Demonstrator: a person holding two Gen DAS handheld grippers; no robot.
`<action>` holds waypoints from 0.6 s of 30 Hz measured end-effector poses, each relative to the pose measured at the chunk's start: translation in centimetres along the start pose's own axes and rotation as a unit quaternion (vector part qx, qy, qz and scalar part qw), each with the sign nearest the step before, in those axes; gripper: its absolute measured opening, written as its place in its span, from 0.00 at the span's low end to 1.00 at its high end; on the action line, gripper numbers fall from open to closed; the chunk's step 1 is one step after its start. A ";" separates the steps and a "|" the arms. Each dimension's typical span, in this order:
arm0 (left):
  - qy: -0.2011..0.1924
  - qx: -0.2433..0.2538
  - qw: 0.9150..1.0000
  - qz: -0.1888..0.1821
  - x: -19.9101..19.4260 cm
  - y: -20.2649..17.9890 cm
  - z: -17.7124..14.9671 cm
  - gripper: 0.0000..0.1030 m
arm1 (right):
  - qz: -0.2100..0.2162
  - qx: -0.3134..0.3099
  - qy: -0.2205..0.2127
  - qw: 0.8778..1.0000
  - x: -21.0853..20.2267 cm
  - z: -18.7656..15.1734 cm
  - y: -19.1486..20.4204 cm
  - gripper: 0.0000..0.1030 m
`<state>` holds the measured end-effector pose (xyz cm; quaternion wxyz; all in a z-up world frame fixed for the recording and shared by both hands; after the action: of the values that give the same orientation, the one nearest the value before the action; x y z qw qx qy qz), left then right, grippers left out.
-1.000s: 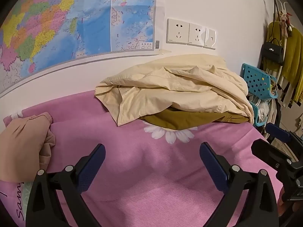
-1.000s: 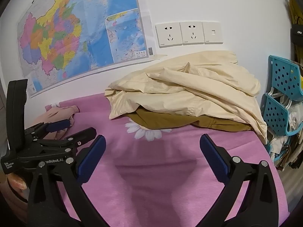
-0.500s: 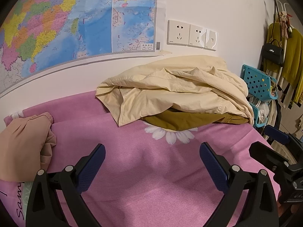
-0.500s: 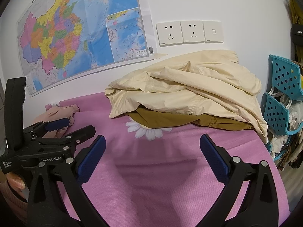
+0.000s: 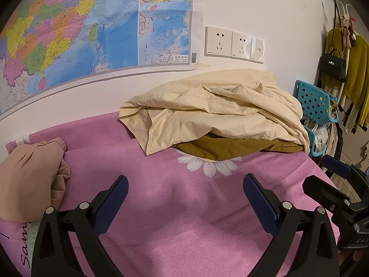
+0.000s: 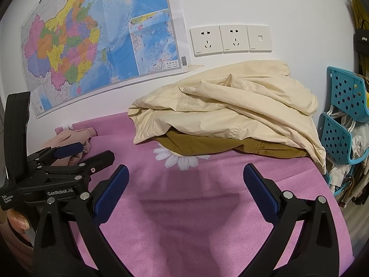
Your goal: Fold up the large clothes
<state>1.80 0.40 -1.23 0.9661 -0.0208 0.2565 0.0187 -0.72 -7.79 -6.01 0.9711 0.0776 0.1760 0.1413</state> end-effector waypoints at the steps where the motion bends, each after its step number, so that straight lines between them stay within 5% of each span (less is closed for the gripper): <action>1: 0.000 0.000 1.000 0.001 0.0 0.0 0.0 0.93 | 0.000 0.000 0.000 1.000 0.0 0.0 0.0 0.95; 18: 0.001 0.001 1.000 0.002 0.0 0.0 0.1 0.93 | -0.001 0.001 0.001 1.000 0.0 0.0 -0.1 0.95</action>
<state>1.88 0.41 -1.17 0.9660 -0.0198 0.2570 0.0206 -0.75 -7.89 -6.05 0.9710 0.0778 0.1771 0.1405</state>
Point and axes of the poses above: each gripper's, at about its wrist camera, not at the fingertips, and x roughly the way its jaws point, y to its left, z to its top, the point moved 3 cm from there along x, roughly the way its jaws point, and after that the axes turned 6 degrees about -y, right-handed, at the moved point
